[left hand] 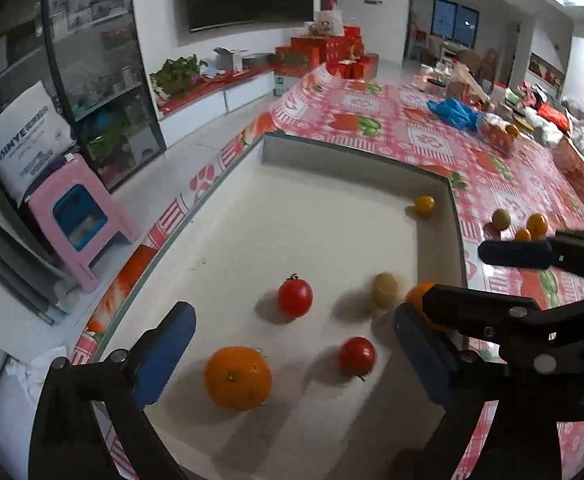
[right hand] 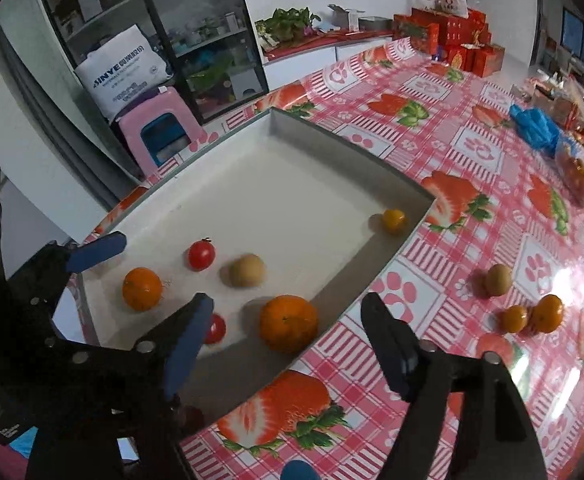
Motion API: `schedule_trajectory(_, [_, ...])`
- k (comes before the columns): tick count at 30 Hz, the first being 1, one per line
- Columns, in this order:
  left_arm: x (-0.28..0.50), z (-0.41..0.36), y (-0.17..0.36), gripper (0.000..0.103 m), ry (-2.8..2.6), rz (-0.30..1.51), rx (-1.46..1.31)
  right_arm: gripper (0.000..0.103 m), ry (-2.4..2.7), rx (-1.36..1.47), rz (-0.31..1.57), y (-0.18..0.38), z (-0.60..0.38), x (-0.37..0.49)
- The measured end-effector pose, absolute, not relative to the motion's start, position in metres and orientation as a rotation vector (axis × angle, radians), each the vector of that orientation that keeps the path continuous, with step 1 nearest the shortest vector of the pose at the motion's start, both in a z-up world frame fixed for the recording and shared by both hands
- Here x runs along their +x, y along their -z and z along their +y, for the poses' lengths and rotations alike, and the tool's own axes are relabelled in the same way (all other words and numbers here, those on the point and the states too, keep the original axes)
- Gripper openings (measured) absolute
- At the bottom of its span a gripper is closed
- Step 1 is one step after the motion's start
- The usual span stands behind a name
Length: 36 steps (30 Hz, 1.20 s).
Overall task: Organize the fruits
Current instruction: 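Carry the red tomato and kiwi over the white tray with both grippers, then open both grippers to drop the red tomato and kiwi into the tray, then move both grippers back over the remaining fruits on the tablecloth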
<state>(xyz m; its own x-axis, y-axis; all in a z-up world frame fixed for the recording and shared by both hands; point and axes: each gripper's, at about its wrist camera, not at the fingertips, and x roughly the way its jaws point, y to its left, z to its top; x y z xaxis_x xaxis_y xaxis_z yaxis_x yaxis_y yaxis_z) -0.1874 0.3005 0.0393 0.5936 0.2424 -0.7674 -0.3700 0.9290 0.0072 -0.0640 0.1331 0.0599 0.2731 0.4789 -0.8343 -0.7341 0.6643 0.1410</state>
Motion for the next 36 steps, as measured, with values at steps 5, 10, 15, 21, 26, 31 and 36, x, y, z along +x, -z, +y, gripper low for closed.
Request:
schedule_trajectory(5, [-0.187,0.302,-0.041,0.100,-0.380,0.877,-0.168,0.084,-0.820,-0.318,0.967,-0.065,0.128,-0.067])
schedule_trajectory(10, [-0.185,0.298,-0.044,0.100,-0.385,0.881,-0.162,0.090,-0.793,-0.313,0.950,-0.069,0.118,-0.065])
schedule_trajectory(15, [-0.180,0.288,-0.051,0.100,-0.380,0.882,-0.139,0.092,-0.745,-0.293,0.923,-0.074,0.105,-0.059])
schedule_trajectory(21, [-0.173,0.274,-0.061,0.100,-0.366,0.883,-0.104,0.103,-0.711,-0.235,0.922,-0.077,0.080,-0.047])
schedule_trajectory(26, [-0.167,0.260,-0.069,0.100,-0.351,0.885,-0.083,0.103,-0.703,-0.206,0.916,-0.080,0.064,-0.042])
schedule_trajectory(31, [-0.160,0.242,-0.075,0.100,-0.339,0.891,-0.044,0.103,-0.692,-0.162,0.912,-0.081,0.045,-0.036])
schedule_trajectory(36, [-0.153,0.225,-0.080,0.100,-0.327,0.897,-0.008,0.103,-0.672,-0.125,0.919,-0.079,0.026,-0.028])
